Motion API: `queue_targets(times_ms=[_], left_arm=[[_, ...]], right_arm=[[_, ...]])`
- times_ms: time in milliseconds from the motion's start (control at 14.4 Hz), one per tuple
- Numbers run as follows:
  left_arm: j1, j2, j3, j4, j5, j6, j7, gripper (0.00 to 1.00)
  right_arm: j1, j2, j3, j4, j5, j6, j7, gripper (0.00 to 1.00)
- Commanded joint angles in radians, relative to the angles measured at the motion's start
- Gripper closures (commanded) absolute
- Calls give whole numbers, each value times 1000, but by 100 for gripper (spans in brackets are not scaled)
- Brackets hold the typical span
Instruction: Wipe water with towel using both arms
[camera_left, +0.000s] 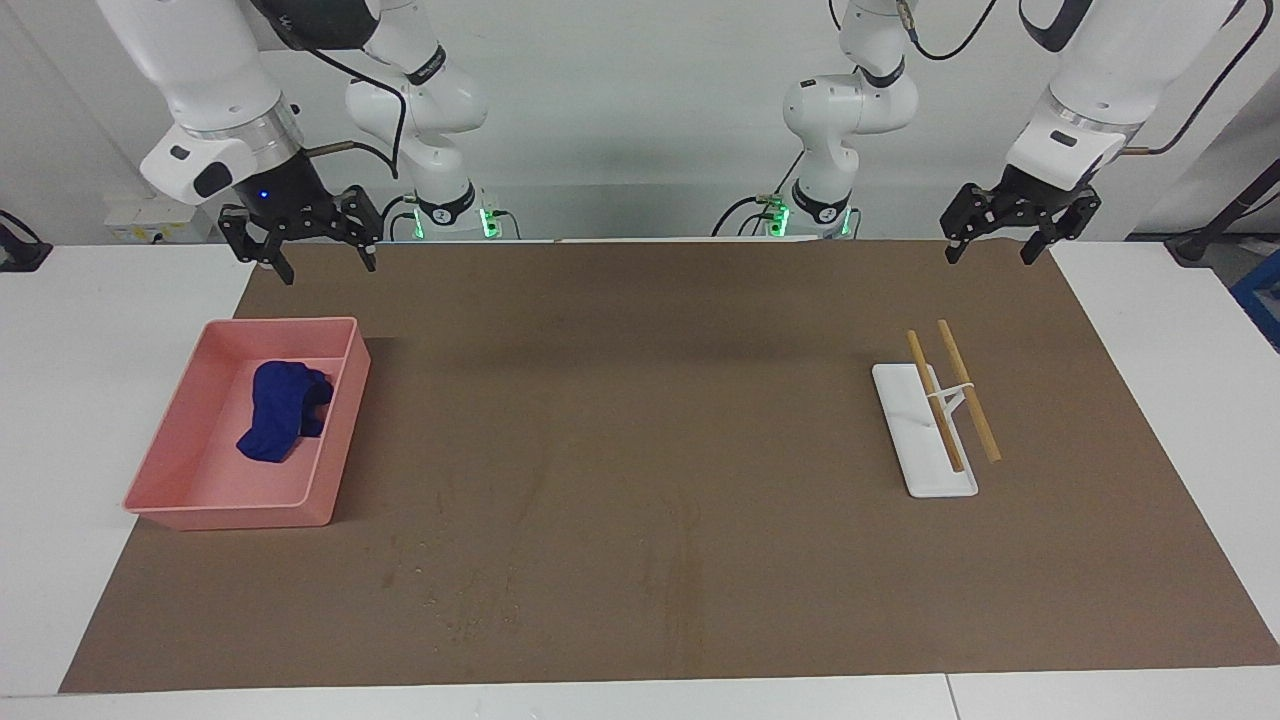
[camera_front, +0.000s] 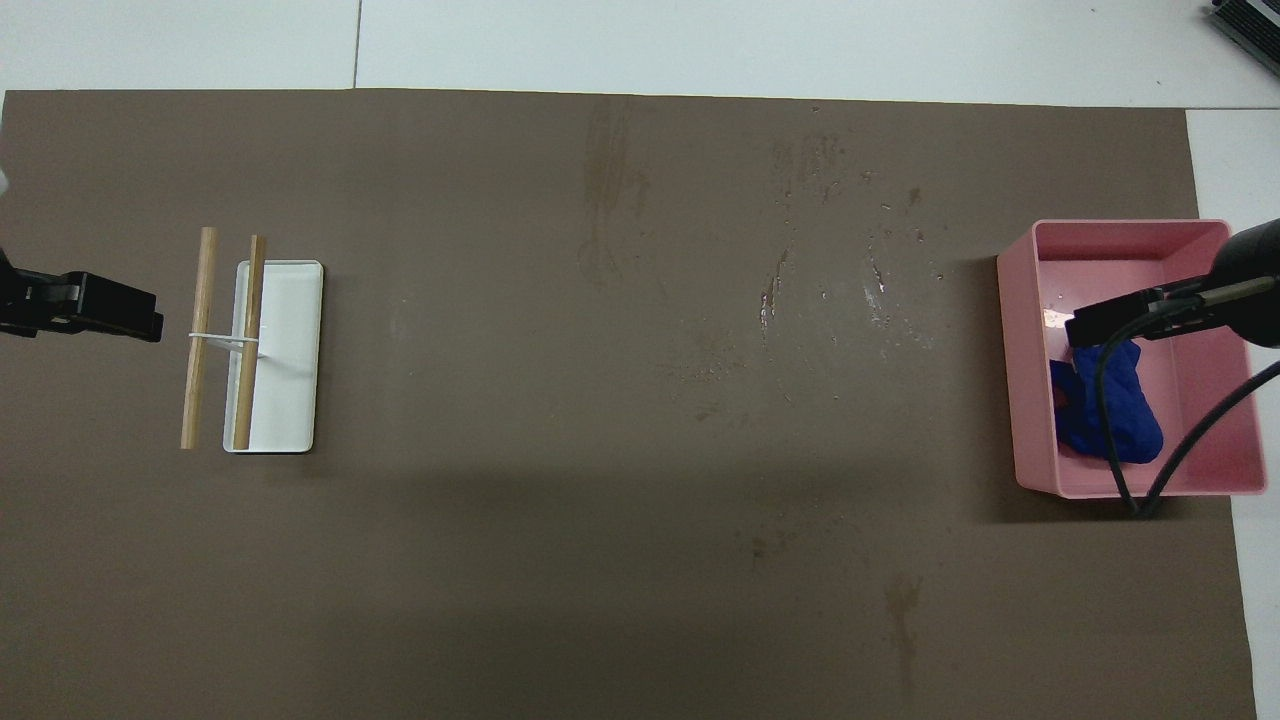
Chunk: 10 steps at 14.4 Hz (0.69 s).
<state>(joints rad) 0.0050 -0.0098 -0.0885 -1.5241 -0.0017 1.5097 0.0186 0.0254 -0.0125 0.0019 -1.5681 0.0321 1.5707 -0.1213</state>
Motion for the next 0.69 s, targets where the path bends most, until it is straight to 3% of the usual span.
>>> queue_targets(times_ms=[0,623], left_arm=[[0,-26,6,-31,-12,7,0,0],[0,-26,6,-31,-12,7,0,0]], right_arm=[[-22,6,10,8,-6,-3,22,0],[-51,6,-16,10,-29,2,12,0]])
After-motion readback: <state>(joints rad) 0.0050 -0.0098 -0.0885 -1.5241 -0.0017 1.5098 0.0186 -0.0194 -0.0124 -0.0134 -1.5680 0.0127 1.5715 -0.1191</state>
